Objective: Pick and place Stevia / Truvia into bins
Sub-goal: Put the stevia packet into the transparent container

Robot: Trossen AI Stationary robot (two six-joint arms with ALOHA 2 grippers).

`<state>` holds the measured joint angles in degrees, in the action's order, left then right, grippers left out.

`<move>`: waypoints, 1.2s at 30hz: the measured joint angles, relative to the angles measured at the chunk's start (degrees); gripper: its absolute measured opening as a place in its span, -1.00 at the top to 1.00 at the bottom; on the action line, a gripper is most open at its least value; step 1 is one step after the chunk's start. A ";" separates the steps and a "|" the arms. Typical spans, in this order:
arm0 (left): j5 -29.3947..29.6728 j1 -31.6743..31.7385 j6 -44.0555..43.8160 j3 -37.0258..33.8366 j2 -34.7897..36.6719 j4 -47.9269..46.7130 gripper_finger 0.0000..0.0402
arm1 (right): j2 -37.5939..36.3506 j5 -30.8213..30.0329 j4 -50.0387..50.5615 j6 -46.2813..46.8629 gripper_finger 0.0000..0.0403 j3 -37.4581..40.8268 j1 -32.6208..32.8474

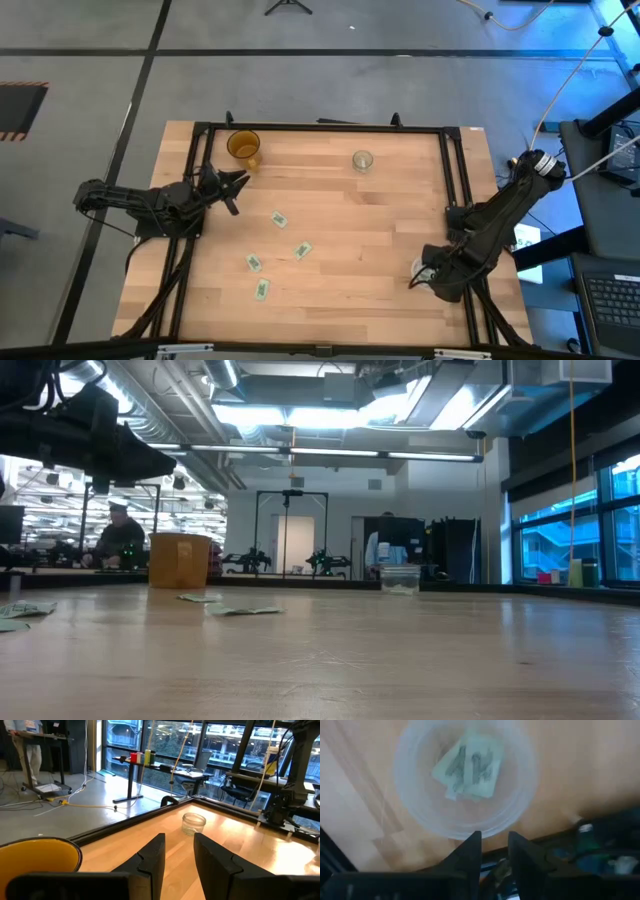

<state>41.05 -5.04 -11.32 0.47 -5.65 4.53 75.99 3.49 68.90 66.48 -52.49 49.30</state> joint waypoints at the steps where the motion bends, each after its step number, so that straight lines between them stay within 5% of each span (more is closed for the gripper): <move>1: -0.10 0.01 -0.58 0.00 0.01 0.41 0.51 | 0.00 -1.64 1.47 -0.58 0.51 -1.57 0.00; 4: -2.64 0.02 -2.86 0.00 0.02 3.85 0.51 | 0.00 -7.63 5.04 -1.12 0.50 -6.43 -0.02; 11: -19.64 -0.15 3.97 2.01 -1.65 17.45 0.51 | 0.00 -25.35 6.02 -9.14 0.51 -15.92 -0.07; 14: -22.94 -0.15 6.40 5.06 -4.92 18.25 0.51 | -0.01 -37.00 4.28 -12.17 0.50 -18.12 -1.63; 17: -25.27 -0.15 9.44 9.18 -10.79 18.04 0.51 | -0.02 -42.52 3.09 -13.03 0.50 -18.99 -5.37; 24: -32.48 -0.15 19.83 23.97 -30.36 15.94 0.51 | -0.01 -35.85 -19.78 -40.08 0.50 -17.35 -16.54; 31: -31.49 -0.16 20.75 40.25 -45.59 -14.87 0.51 | 0.03 -21.08 -47.27 -59.72 0.54 -10.70 -30.03; 36: -33.15 -0.71 19.68 43.86 -53.04 -23.33 0.51 | 2.69 -14.80 -63.71 -63.64 0.54 -2.41 -36.28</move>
<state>7.90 -5.75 8.36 44.33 -58.69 -18.80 78.67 -11.31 5.19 2.84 -54.90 13.02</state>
